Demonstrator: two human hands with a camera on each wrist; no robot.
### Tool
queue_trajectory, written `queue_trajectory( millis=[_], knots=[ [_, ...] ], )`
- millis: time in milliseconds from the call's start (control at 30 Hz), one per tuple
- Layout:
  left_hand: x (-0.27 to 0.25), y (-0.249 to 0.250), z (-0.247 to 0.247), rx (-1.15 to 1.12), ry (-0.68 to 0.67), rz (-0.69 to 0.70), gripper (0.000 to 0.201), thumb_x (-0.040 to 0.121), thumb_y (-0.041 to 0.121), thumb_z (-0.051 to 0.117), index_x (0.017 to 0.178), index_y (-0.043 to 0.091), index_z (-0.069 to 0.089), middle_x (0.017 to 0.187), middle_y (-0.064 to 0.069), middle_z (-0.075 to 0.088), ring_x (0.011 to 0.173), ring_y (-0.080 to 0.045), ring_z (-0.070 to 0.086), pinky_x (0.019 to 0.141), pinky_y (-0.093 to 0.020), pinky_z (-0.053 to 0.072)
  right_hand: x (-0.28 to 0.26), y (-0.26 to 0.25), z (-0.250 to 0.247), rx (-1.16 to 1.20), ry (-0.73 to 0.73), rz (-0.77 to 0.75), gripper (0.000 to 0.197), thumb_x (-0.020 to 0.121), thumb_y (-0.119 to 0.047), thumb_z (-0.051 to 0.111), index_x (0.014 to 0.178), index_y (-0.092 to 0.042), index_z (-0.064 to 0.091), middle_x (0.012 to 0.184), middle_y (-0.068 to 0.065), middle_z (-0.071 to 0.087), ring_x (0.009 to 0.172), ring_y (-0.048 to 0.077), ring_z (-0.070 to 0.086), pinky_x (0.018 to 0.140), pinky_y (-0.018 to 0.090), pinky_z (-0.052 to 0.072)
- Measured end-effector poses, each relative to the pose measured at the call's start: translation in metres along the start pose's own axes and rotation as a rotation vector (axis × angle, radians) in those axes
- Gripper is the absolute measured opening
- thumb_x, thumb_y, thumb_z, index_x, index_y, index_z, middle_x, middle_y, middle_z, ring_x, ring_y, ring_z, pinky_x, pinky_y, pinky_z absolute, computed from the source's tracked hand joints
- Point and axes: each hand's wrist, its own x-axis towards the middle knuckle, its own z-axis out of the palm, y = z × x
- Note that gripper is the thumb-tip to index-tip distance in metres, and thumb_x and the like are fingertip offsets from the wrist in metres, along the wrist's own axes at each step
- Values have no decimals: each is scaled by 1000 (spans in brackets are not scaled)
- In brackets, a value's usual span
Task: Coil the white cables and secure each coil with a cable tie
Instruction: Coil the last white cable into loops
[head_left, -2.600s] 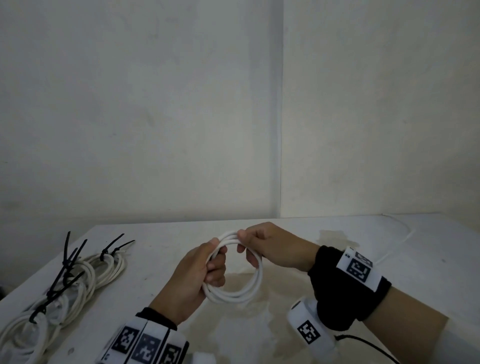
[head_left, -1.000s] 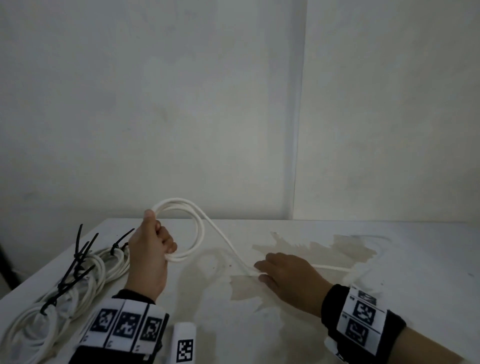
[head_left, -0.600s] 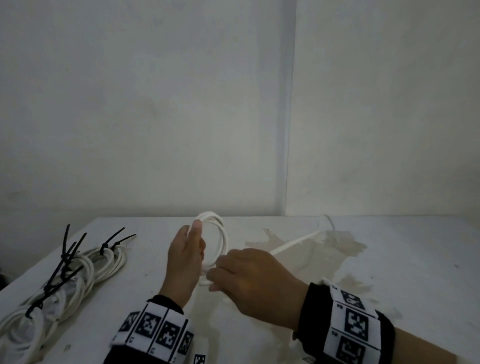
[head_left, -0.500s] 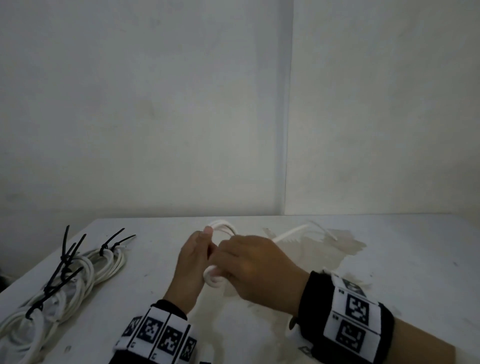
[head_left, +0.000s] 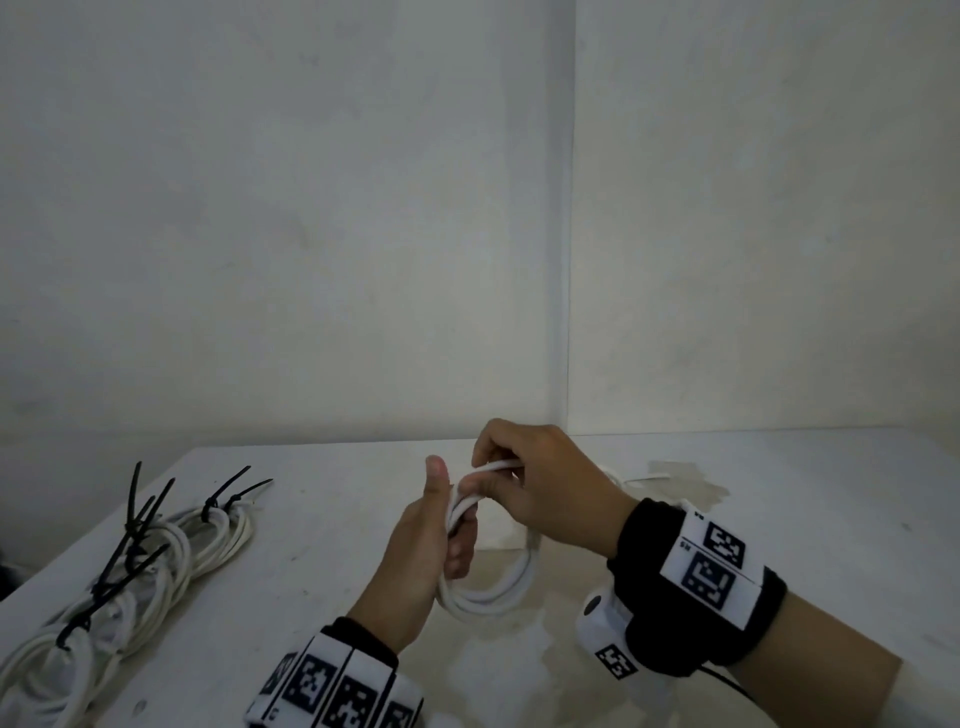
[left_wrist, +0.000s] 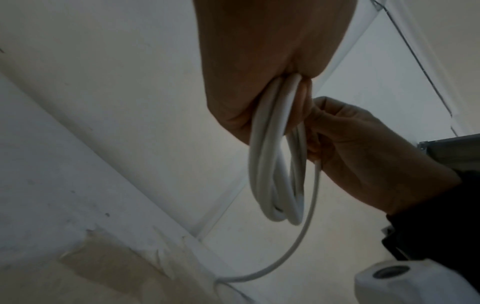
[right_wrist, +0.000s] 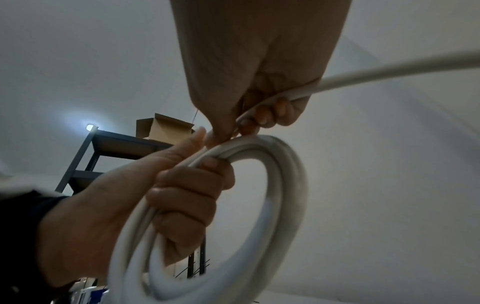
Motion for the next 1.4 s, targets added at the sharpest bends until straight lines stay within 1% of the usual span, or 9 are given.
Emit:
queue_trajectory(
  millis=[200, 333, 400, 533, 733, 967, 1067, 1167, 1400],
  knots=[
    [-3, 12, -4, -52, -96, 7, 46, 75, 57, 38, 63, 13, 40, 45, 6, 27, 40, -7, 26, 41, -17, 28, 5, -1, -11, 28, -45, 20, 13, 84, -21, 66, 84, -7, 66, 82, -2, 53, 70, -8, 49, 62, 8, 34],
    [-4, 14, -2, -49, -74, 4, 44, 78, 54, 38, 60, 14, 37, 44, 5, 27, 36, -9, 30, 41, -19, 31, 6, 5, -17, 84, -161, 190, 30, 92, -31, 54, 80, -7, 68, 68, -4, 60, 55, 1, 47, 57, 12, 33],
    [-4, 15, -2, -87, -28, -6, 45, 85, 50, 36, 60, 13, 36, 43, 5, 27, 34, -8, 24, 37, -18, 26, 3, 5, -19, 134, -240, 268, 47, 95, -39, 44, 76, -3, 69, 66, 5, 63, 55, 4, 46, 58, 17, 35],
    [-2, 11, -1, -125, 19, -12, 47, 89, 47, 36, 58, 12, 35, 41, 5, 26, 33, -7, 21, 35, -17, 24, -9, 1, -20, 302, -317, 376, 55, 99, -34, 32, 90, 9, 64, 69, 2, 63, 51, -12, 51, 55, 1, 34],
    [0, 8, 4, -35, 42, 39, 47, 94, 43, 33, 58, 13, 34, 41, 7, 27, 36, -8, 23, 38, -18, 26, -11, 7, -8, 260, -168, 410, 38, 96, -39, 36, 69, -19, 53, 53, -6, 48, 42, -1, 40, 50, 13, 34],
    [3, 13, -6, 296, -18, 163, 51, 78, 57, 28, 59, 11, 39, 39, 6, 38, 38, -8, 41, 48, -22, 36, -10, 7, -17, 244, -166, 358, 35, 96, -36, 40, 67, -20, 52, 54, -4, 48, 44, 2, 40, 49, 14, 35],
    [1, 16, -11, 224, -104, 49, 50, 80, 57, 33, 59, 13, 40, 43, 5, 40, 45, -11, 46, 56, -26, 41, -10, 6, -19, 239, -182, 358, 36, 95, -39, 40, 67, -20, 52, 54, -2, 48, 47, 7, 41, 50, 18, 35],
    [-3, 20, -10, 21, -179, -63, 42, 88, 42, 42, 60, 11, 42, 48, 0, 40, 50, -15, 51, 66, -29, 51, -9, 6, -23, 197, -187, 352, 36, 93, -43, 42, 67, -22, 54, 53, -4, 47, 49, 11, 40, 52, 21, 34],
    [-6, 21, 7, -83, -117, -33, 37, 94, 37, 37, 66, 12, 38, 45, 8, 28, 39, -7, 27, 45, -20, 36, -11, 10, -28, 243, -165, 353, 35, 93, -39, 43, 68, -19, 56, 51, -3, 49, 41, 1, 40, 48, 15, 34]
  ],
)
